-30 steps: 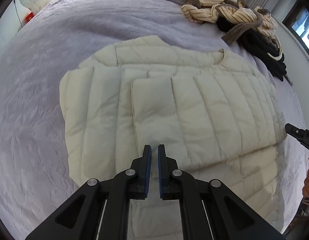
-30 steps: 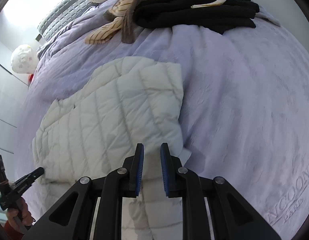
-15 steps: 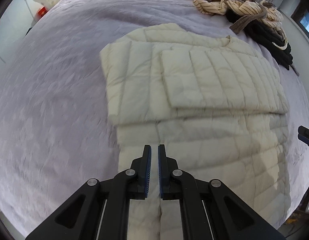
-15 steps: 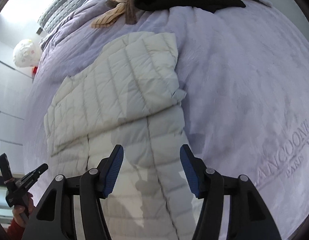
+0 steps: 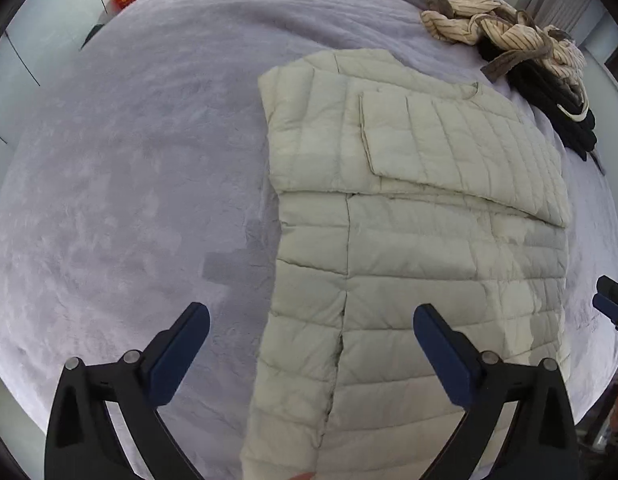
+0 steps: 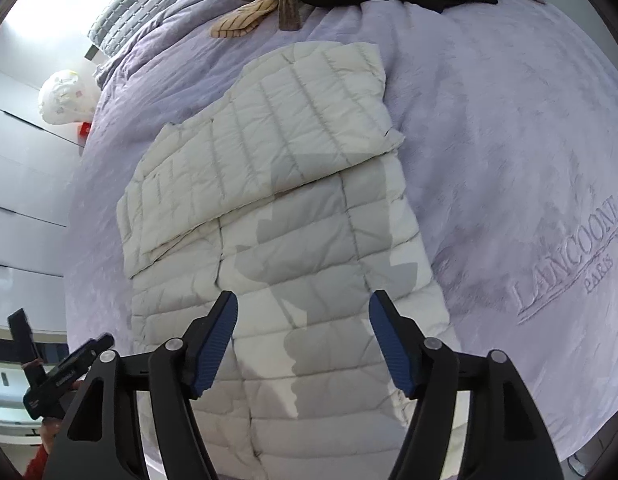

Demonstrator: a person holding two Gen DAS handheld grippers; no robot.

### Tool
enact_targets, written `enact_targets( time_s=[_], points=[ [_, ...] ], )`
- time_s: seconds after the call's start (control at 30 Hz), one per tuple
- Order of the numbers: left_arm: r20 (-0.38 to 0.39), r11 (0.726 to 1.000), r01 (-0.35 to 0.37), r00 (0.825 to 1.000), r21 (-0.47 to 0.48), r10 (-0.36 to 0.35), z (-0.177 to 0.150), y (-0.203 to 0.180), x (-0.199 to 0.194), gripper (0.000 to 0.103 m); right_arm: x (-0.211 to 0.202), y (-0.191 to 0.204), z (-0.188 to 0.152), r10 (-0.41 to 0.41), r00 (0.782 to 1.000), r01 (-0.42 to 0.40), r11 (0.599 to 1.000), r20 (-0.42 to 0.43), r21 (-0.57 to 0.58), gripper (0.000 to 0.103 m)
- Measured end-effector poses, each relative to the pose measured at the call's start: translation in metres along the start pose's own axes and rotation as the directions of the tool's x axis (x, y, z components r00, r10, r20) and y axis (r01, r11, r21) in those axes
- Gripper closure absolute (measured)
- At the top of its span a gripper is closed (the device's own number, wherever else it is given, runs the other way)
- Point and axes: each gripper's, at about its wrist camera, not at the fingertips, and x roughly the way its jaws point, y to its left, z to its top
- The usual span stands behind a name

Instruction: Fold large clothes

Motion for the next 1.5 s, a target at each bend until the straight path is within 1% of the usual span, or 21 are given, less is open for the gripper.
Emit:
enact_targets(
  time_s=[0.1,0.17,0.23,0.33,0.43,0.5,0.57,0.67,0.77,0.83,0.93,1.0,1.07,1.13,1.2,1.27,1.37,1.4,1.43,1.47,1.5],
  points=[
    [-0.002,1.0,-0.005,1.0,0.001,0.005,-0.001,0.001,-0.001,0.001,-0.001,0.001,-0.005,0.008,1.0,-0.008,1.0,-0.008,0.013,0.028],
    [-0.014,0.999,-0.023,1.0,0.023,0.024,-0.003,0.0,0.0,0.001,-0.002,0.0,-0.007,0.016,1.0,-0.015,1.0,-0.017,0.022,0.019],
    [-0.023,0.999,-0.033,0.999,0.036,0.034,-0.007,0.0,-0.002,0.001,-0.004,-0.001,-0.01,0.025,0.999,-0.025,0.999,-0.022,0.024,0.018],
    [-0.066,0.999,-0.023,0.997,0.036,0.026,-0.014,0.004,0.002,0.001,-0.007,-0.006,-0.016,0.046,0.999,-0.045,0.999,-0.027,0.03,0.0],
    [-0.097,0.999,-0.006,0.995,0.034,0.009,-0.023,0.012,0.003,0.001,-0.013,-0.014,-0.022,0.074,0.997,-0.073,0.997,-0.016,0.04,0.0],
    [-0.096,0.999,-0.013,0.995,0.043,0.017,-0.028,0.014,0.003,0.001,-0.012,-0.023,-0.026,0.086,0.995,-0.083,0.995,-0.049,0.061,0.0],
    [-0.12,0.998,0.019,0.993,0.06,-0.012,-0.035,0.019,0.005,0.001,-0.008,-0.032,-0.028,0.093,0.991,-0.085,0.992,-0.096,0.088,0.0],
    [-0.143,0.998,0.039,0.989,0.047,-0.032,-0.039,0.03,0.009,0.001,-0.004,-0.06,-0.035,0.108,0.985,-0.083,0.98,-0.135,0.18,0.0],
    [-0.168,0.998,-0.02,0.985,0.056,0.029,-0.045,0.042,0.015,0.001,-0.001,-0.084,-0.043,0.14,0.98,-0.099,0.96,-0.145,0.261,0.0],
    [-0.209,0.998,-0.017,0.978,0.054,0.028,-0.05,0.05,0.022,0.001,0.001,-0.094,-0.05,0.148,0.977,-0.1,0.954,-0.153,0.284,0.0],
    [-0.241,0.999,0.003,0.971,0.052,0.01,-0.06,0.055,0.027,0.001,0.005,-0.108,-0.061,0.102,0.982,-0.05,0.952,-0.158,0.302,0.0],
    [-0.262,0.997,0.045,0.965,0.059,-0.028,-0.071,0.056,0.031,0.001,0.007,-0.119,-0.069,0.047,0.985,0.007,0.949,-0.165,0.314,0.0],
    [-0.299,0.992,0.114,0.95,0.051,-0.093,-0.082,0.053,0.036,0.001,0.011,-0.128,-0.077,0.055,0.982,0.01,0.94,-0.18,0.342,0.0],
    [-0.333,0.98,0.199,0.926,0.027,-0.179,-0.092,0.05,0.039,0.001,0.018,-0.133,-0.089,0.145,0.971,-0.061,0.917,-0.188,0.395,0.0],
    [-0.372,0.959,0.284,0.888,-0.017,-0.27,-0.104,0.043,0.043,0.001,0.023,-0.13,-0.097,0.231,0.955,-0.135,0.896,-0.186,0.423,0.0],
    [-0.389,0.947,0.318,0.866,-0.053,-0.313,-0.109,0.039,0.045,0.001,0.029,-0.125,-0.105,0.31,0.935,-0.209,0.873,-0.172,0.441,0.0],
    [-0.391,0.929,0.354,0.843,-0.113,-0.369,-0.112,0.034,0.049,0.001,0.04,-0.115,-0.114,0.413,0.899,-0.297,0.82,-0.147,0.489,0.0],
    [-0.388,0.922,0.364,0.837,-0.131,-0.386,-0.109,0.035,0.051,0.004,0.043,-0.112,-0.116,0.431,0.891,-0.313,0.808,-0.14,0.499,0.0],
    [-0.385,0.918,0.37,0.834,-0.141,-0.395,-0.108,0.034,0.05,0.014,0.046,-0.109,-0.117,0.455,0.881,-0.334,0.793,-0.13,0.509,0.0],
    [-0.386,0.915,0.374,0.83,-0.151,-0.403,-0.108,0.033,0.049,0.019,0.047,-0.106,-0.117,0.471,0.874,-0.351,0.784,-0.121,0.512,0.0],
    [-0.388,0.915,0.373,0.828,-0.155,-0.404,-0.108,0.033,0.049,0.028,0.048,-0.102,-0.116,0.479,0.87,-0.361,0.78,-0.116,0.511,0.0]
  ],
)
